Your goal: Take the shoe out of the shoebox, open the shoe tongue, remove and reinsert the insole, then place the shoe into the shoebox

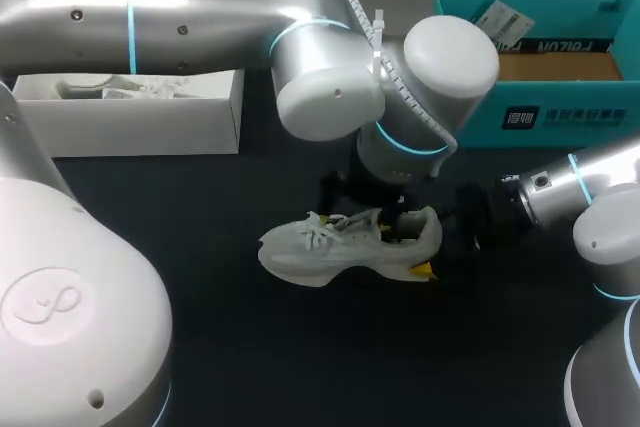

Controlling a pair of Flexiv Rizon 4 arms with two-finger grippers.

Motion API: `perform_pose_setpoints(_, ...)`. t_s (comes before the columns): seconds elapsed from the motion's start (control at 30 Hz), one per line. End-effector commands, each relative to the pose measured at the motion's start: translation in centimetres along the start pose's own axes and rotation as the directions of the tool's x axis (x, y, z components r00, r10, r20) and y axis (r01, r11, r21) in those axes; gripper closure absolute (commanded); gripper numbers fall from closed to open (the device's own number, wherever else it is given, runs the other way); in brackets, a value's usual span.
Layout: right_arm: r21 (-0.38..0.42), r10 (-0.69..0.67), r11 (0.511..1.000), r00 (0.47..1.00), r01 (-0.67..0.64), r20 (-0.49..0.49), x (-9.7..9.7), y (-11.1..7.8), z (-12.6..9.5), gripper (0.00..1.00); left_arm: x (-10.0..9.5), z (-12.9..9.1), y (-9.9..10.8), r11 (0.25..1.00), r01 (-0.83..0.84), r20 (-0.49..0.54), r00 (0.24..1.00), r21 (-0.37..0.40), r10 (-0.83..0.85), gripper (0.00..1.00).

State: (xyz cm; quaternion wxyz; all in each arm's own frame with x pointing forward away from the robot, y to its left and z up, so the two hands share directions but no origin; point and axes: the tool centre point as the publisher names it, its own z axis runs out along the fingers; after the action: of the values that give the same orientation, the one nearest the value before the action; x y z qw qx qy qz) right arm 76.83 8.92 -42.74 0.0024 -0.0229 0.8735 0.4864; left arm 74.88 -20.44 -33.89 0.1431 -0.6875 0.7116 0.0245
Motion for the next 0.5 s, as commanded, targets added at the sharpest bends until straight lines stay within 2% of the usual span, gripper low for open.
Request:
perform_pose_setpoints(0.03,0.002,0.0,1.0,1.0,0.0,0.002,0.0,0.0,0.0,1.0,-1.9,-1.0,0.4,1.0,0.012,-0.026,1.0,0.003,-0.012,0.32)
perform_pose_setpoints(0.07,0.002,0.0,1.0,1.0,0.0,0.002,0.0,0.0,0.0,1.0,-2.2,-1.1,0.6,1.0,0.021,-0.044,0.999,-0.009,-0.021,0.38)
perform_pose_setpoints(0.1,0.002,0.0,1.0,1.0,0.0,0.002,0.0,0.0,0.0,1.0,-2.3,-1.2,0.7,1.0,0.024,-0.054,0.998,-0.014,-0.024,0.53)
perform_pose_setpoints(0.13,0.002,0.0,1.0,1.0,0.0,0.002,0.0,0.0,0.0,1.0,-2.4,-1.3,0.8,0.999,0.024,-0.067,0.997,-0.021,-0.026,0.57)
perform_pose_setpoints(0.17,0.002,0.0,1.0,1.0,0.0,0.002,0.0,0.0,0.0,1.0,-2.4,-1.3,0.9,0.999,0.027,-0.075,0.997,-0.027,-0.029,0.66)
perform_pose_setpoints(0.2,0.002,0.0,1.0,1.0,0.0,0.002,0.0,0.0,0.0,1.0,-2.4,-1.3,1.0,0.999,0.023,-0.082,0.996,-0.035,-0.025,0.8)
perform_pose_setpoints(0.27,0.002,0.0,1.0,1.0,0.0,0.002,0.0,0.0,0.0,1.0,-2.3,-1.2,1.2,0.998,0.02,-0.107,0.994,-0.064,-0.027,1.0)
perform_pose_setpoints(0.5,0.002,0.0,1.0,1.0,0.0,0.002,0.0,0.0,0.0,1.0,-2.7,-1.3,1.7,0.992,0.004,-0.189,0.982,-0.124,-0.027,1.0)
